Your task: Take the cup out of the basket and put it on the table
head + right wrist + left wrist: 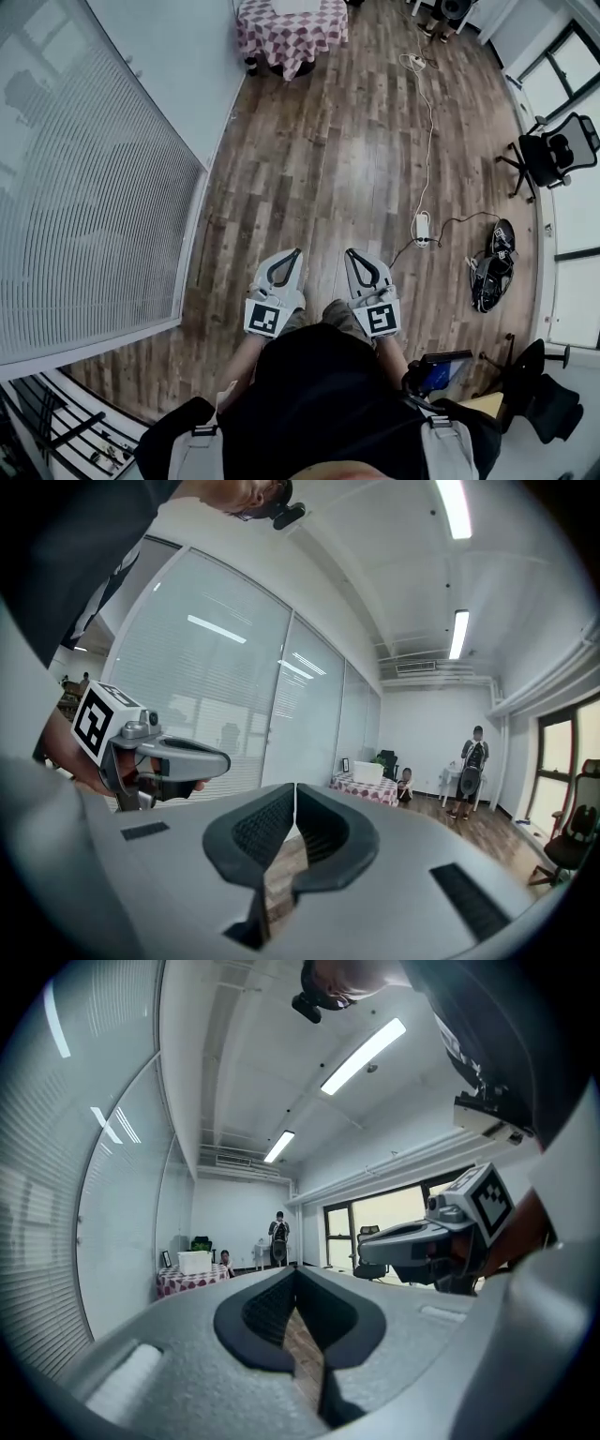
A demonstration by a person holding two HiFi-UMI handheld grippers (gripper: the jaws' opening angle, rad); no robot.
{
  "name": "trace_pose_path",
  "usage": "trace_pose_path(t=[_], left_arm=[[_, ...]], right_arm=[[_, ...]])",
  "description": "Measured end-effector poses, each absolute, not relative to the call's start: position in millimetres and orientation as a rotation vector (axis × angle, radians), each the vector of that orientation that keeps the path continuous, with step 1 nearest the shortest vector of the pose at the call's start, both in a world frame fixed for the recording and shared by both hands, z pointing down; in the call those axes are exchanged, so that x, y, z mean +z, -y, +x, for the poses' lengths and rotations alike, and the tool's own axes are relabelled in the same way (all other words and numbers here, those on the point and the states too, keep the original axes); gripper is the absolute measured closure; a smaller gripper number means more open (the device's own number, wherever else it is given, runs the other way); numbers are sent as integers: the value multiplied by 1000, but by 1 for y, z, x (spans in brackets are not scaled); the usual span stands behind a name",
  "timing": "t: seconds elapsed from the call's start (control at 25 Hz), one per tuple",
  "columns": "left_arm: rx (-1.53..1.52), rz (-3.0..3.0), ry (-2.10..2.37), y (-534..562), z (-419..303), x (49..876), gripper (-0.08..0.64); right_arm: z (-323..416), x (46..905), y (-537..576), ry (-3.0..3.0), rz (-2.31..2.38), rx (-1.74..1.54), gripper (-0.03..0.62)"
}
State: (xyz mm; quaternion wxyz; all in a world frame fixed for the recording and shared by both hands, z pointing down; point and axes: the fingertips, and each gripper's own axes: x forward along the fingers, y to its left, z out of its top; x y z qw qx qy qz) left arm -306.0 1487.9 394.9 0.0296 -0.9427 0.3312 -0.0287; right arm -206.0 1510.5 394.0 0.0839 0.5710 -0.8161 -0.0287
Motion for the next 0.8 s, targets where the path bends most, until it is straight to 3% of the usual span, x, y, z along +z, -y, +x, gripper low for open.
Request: trace_pose_path(t=[0.56, 0.8], left_arm=[[-168, -2922, -1091, -1304, -210, 427, 554], [-169, -2869, -1204, -1198, -157, 400, 555]], right_arm=[[-133, 431, -1321, 2552, 1662, -26, 578], [-75, 406, -1217, 2684, 1636, -24, 578]])
